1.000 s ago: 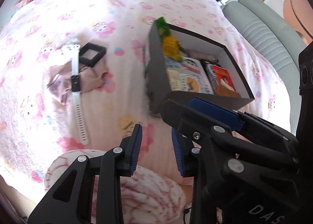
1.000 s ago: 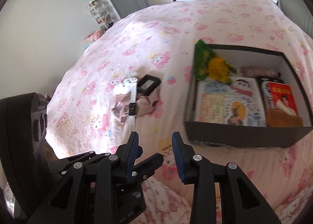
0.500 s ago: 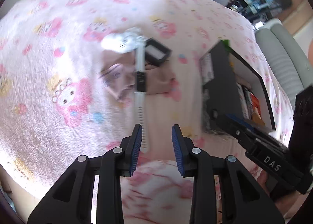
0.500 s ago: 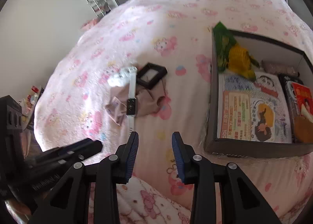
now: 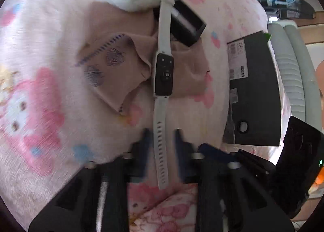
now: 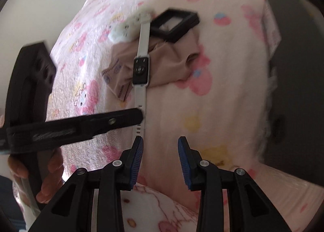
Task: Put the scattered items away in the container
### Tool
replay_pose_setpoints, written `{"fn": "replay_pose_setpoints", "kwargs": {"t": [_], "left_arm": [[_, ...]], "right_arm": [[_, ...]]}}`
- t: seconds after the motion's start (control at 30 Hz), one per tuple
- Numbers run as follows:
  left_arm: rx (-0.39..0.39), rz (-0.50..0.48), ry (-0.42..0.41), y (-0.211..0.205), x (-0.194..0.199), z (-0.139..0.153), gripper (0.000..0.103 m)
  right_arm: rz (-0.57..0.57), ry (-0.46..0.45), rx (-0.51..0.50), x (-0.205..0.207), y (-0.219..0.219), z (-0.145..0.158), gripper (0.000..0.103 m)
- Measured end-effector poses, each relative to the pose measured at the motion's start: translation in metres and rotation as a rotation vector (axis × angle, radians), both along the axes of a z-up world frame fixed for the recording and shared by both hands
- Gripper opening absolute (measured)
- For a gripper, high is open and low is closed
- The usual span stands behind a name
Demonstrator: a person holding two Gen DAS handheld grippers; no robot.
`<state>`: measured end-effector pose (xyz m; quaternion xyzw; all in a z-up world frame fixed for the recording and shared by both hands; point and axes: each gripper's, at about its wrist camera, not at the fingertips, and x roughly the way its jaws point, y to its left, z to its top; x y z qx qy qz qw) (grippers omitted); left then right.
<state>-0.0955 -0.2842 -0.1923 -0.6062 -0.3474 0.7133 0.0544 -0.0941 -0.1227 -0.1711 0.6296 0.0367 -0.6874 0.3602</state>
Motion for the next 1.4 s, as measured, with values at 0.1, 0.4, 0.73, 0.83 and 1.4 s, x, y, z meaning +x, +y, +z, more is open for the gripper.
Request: {"fn": "replay_pose_setpoints", "kwargs": {"t": [0.1,0.4,0.73,0.83,1.4], "left_arm": [[0.047,-0.019,0.009,0.004,-0.007,-0.004,0.002],[0.025,-0.057,0.153,0.058,0.011,0.054,0.001],[0.026,-0.201,0.174,0.159,0.031,0.077,0.000],[0.003,-0.280,0.171,0.205,0.033,0.069,0.000],[-0.157,-0.250,0.159,0.226,0.030,0.034,0.001]], "right_arm": [[0.008,-0.036,-0.010,-0.003,-0.004,-0.008,0.032],[-0.033,0.024,-0.165,0.003,0.045,0.038,0.022],[-0.126,0.081,-0.194,0.032,0.151,0.055,0.007],[-0.170,0.097,-0.161,0.042,0.190,0.052,0.007],[-0.277,0.072,-0.080,0.037,0.271,0.005,0.006]]}}
